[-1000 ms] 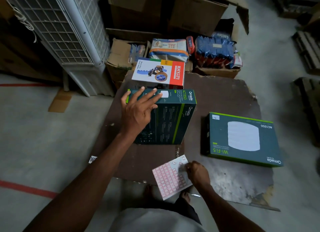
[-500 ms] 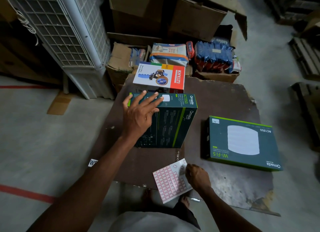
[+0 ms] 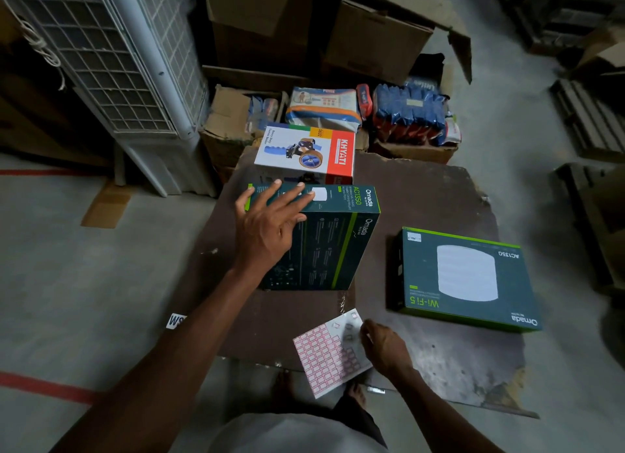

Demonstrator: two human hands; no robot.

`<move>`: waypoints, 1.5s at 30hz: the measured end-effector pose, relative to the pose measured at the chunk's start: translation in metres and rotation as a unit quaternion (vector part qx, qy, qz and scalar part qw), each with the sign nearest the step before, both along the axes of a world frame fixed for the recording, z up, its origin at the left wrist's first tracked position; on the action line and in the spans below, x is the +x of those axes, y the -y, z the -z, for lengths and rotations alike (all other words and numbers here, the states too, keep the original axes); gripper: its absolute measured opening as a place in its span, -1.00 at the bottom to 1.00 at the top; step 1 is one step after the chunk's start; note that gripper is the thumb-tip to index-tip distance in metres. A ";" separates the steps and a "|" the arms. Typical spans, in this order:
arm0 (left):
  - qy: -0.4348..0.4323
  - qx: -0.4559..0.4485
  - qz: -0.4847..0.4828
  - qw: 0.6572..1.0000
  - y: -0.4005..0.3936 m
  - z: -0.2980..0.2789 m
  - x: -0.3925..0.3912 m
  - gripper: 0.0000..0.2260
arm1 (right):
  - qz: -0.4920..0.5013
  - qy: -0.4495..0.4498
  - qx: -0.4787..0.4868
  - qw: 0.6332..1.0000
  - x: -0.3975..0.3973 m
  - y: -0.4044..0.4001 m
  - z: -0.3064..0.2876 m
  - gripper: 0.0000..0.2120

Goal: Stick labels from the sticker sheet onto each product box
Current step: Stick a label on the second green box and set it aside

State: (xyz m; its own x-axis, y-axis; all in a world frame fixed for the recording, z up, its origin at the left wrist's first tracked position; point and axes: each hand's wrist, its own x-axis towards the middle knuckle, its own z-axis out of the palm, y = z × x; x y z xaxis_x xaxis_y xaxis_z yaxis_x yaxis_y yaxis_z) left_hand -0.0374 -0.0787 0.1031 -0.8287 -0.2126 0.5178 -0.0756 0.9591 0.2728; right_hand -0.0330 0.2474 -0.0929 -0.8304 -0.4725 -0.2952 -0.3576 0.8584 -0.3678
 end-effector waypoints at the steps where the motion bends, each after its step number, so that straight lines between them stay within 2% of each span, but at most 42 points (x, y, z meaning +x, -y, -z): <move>1: 0.002 0.000 0.000 1.000 0.000 0.000 0.000 -0.60 | 0.018 0.006 -0.018 1.000 -0.001 0.002 -0.007 -0.90; 6: 0.007 0.007 0.002 1.000 -0.001 0.000 0.000 -0.61 | 0.092 0.007 -0.176 0.980 -0.016 0.039 -0.078 -0.91; 10: 0.000 0.017 0.007 1.000 -0.001 -0.003 0.001 -0.62 | 0.070 -0.001 -0.337 0.939 -0.030 0.090 -0.165 -0.93; 13: 0.016 0.017 0.019 1.000 0.002 -0.005 0.003 -0.57 | 0.036 -0.036 -0.392 0.918 -0.038 0.121 -0.214 -0.96; 22: 0.027 0.020 0.022 0.999 0.000 -0.005 0.009 -0.54 | 0.014 -0.138 -0.290 0.947 -0.057 0.164 -0.242 -0.91; 34: 0.021 0.037 0.025 0.999 -0.001 -0.006 0.008 -0.52 | 0.037 -0.207 -0.233 0.949 -0.054 0.173 -0.246 -0.89; 36: 0.020 0.042 0.026 0.999 0.000 -0.007 0.006 -0.53 | 0.055 -0.216 -0.219 0.950 -0.053 0.175 -0.248 -0.83; 39: 0.016 0.045 0.027 0.999 0.002 -0.008 0.005 -0.53 | 0.068 -0.221 -0.237 0.943 -0.057 0.175 -0.249 -0.62; 41: 0.016 0.043 0.029 0.999 0.001 -0.007 0.006 -0.54 | 0.021 -0.265 -0.251 0.931 -0.062 0.171 -0.243 -0.68; 45: 0.015 0.043 0.035 0.998 0.001 -0.006 0.008 -0.53 | -0.065 -0.356 -0.214 0.907 -0.065 0.163 -0.224 -0.79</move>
State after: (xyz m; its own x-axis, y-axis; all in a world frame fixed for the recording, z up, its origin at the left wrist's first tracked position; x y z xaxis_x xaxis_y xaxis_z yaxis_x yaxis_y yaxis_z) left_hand -0.0291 -0.0799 0.1089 -0.8581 -0.1971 0.4741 -0.0193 0.9351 0.3539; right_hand -0.0977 0.0842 0.1315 -0.6676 -0.5247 0.5282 -0.7235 0.6246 -0.2940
